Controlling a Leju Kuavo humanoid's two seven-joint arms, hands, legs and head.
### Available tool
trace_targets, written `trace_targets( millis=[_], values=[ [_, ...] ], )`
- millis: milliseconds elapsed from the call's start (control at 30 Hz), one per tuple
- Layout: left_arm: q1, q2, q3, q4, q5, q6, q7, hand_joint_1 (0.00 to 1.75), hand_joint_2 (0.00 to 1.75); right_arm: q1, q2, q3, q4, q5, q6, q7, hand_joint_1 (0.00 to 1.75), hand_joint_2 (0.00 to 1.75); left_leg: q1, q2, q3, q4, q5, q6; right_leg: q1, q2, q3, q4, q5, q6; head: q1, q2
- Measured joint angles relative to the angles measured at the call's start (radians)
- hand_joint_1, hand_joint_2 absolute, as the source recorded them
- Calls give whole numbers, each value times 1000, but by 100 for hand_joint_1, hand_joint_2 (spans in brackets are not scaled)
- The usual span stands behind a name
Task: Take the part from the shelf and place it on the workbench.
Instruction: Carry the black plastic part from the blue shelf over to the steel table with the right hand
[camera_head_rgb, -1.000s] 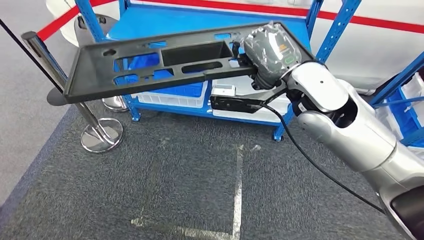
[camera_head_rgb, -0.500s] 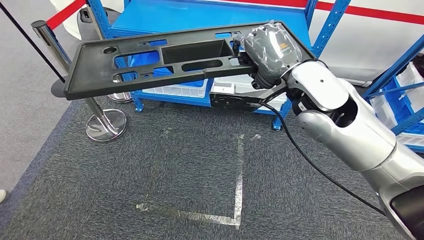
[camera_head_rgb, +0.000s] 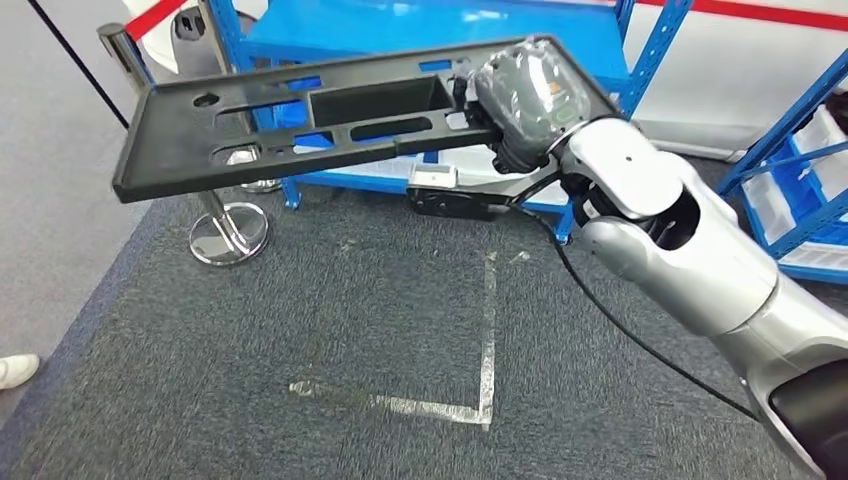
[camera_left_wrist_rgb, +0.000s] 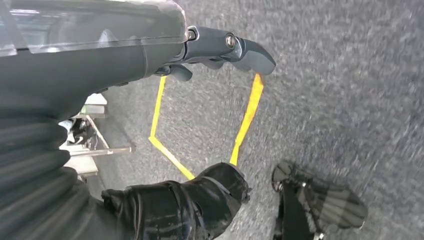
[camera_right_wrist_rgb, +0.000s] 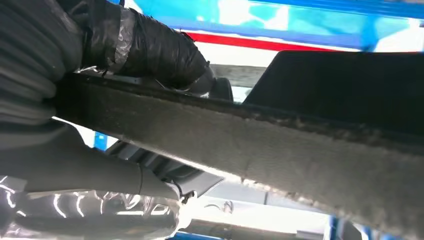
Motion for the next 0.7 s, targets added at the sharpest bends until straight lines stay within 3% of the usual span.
trace_targets(
  millis=[33,100,167,200,233,333,367,467,533,600,667,700],
  values=[
    [0,-5,0,0,0,0,0,0,175,-1,2,1,3,0,-1,-1,175,175,1,1,-6,-2,9,10,-2,1,-8,19,-19,3,1,0],
    [0,-13,0,0,0,0,0,0,175,-2,4,2,9,0,-2,-3,175,175,1,3,-22,-3,26,26,-2,4,-44,122,-97,7,5,0],
    [1,-19,0,0,0,0,0,0,175,-2,4,4,14,0,-3,-4,175,175,-3,4,-42,-2,42,32,1,5,-79,247,-165,8,8,0],
    [1,-21,0,0,0,0,0,0,175,-2,5,5,17,0,-3,-4,175,175,-5,3,-51,-2,49,33,2,6,-77,272,-175,7,8,0],
    [2,-23,0,0,0,0,0,0,175,-2,5,5,20,0,-3,-4,175,175,-7,3,-59,-1,55,32,4,6,-54,255,-168,2,8,0],
    [3,-28,0,0,0,0,0,0,175,-3,9,5,26,0,-3,-4,175,175,-13,1,-73,-1,69,26,14,6,78,64,-115,-19,7,0],
    [3,-29,0,0,0,1,0,0,175,-5,10,5,27,0,-3,-5,175,175,-14,2,-76,-2,73,21,18,5,103,20,-107,-24,8,0],
    [3,-31,-1,0,0,2,-1,0,175,-9,15,5,30,0,-6,-5,175,175,-14,3,-79,-10,87,3,24,4,109,-7,-96,-32,12,0],
    [4,-31,-2,0,0,3,-1,0,175,-10,17,5,33,0,-6,-5,175,175,-14,4,-87,3,72,-7,18,1,109,-20,-82,-41,12,0],
    [6,-33,-4,0,0,3,-2,0,175,-12,20,5,36,0,-6,-5,175,175,-13,5,-122,84,14,-13,14,-2,102,-27,-69,-50,8,0],
    [7,-35,-5,0,1,2,-1,0,175,-12,23,6,39,0,-6,-4,175,175,-11,6,-169,208,-48,-20,15,-2,88,-23,-62,-54,6,0],
    [7,-36,-6,0,1,2,0,0,175,-12,25,7,40,-1,-6,-4,175,175,-11,6,-178,242,-58,-23,15,-2,81,-20,-60,-53,6,0]
  ],
)
